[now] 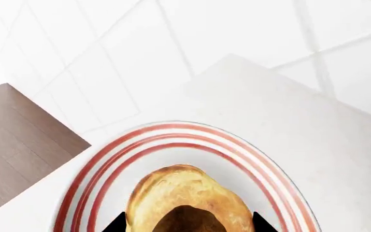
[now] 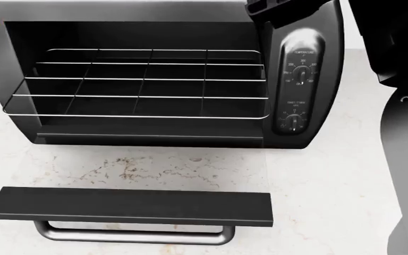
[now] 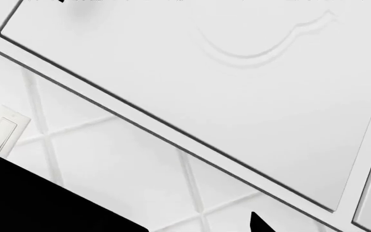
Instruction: Pick the bread from the rack and place it on the plate on the counter.
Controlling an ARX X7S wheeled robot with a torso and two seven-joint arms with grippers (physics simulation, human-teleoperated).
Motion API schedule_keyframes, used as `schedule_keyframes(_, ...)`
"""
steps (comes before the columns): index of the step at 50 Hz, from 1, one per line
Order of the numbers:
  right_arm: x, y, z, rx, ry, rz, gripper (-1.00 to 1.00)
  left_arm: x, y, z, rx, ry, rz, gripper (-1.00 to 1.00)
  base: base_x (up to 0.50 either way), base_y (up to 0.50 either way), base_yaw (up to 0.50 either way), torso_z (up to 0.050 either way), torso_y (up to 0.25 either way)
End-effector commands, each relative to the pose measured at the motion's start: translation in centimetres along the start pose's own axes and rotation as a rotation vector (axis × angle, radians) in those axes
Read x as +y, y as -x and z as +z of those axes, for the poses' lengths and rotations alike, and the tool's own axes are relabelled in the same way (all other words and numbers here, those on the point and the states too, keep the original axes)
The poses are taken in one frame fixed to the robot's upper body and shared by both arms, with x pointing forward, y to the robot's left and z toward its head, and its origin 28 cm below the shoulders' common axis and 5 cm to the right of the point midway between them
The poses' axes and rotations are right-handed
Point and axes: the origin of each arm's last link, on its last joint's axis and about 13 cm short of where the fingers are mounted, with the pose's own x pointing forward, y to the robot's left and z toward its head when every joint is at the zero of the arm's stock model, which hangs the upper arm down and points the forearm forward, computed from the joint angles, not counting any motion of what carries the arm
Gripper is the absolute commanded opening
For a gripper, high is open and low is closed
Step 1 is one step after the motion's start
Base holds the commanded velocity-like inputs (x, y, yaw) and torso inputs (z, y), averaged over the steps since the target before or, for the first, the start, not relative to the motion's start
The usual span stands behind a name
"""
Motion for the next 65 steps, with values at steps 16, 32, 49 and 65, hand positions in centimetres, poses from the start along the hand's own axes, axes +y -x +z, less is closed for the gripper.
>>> schedule_keyframes(16, -0.3, 0.3, 0.5, -0.018, -0.022, -0.004, 1.00, -0.1, -1.1, -0.8, 0.049, -0.015, -0.020, -1.00, 0.00, 0.00, 0.00, 0.000, 0.000)
schedule_keyframes(32, -0.2, 0.4, -0.1, -0.017, -0.031, -0.001, 1.00, -1.2, 0.6, 1.7, -0.039, -0.065, -0.049, 1.00, 0.00, 0.00, 0.00, 0.000, 0.000)
schedule_keyframes(49, -0.1, 0.2, -0.4, -0.017, -0.038, 0.000, 1.00, -3.9, 4.7, 5.3, -0.182, -0.132, -0.177, 1.00, 0.00, 0.00, 0.00, 0.000, 0.000)
schedule_keyframes(65, 0.0, 0.3, -0.2, -0.020, -0.042, 0.001, 1.00, -4.2, 7.3, 6.0, -0.253, -0.167, -0.224, 1.00, 0.00, 0.00, 0.00, 0.000, 0.000)
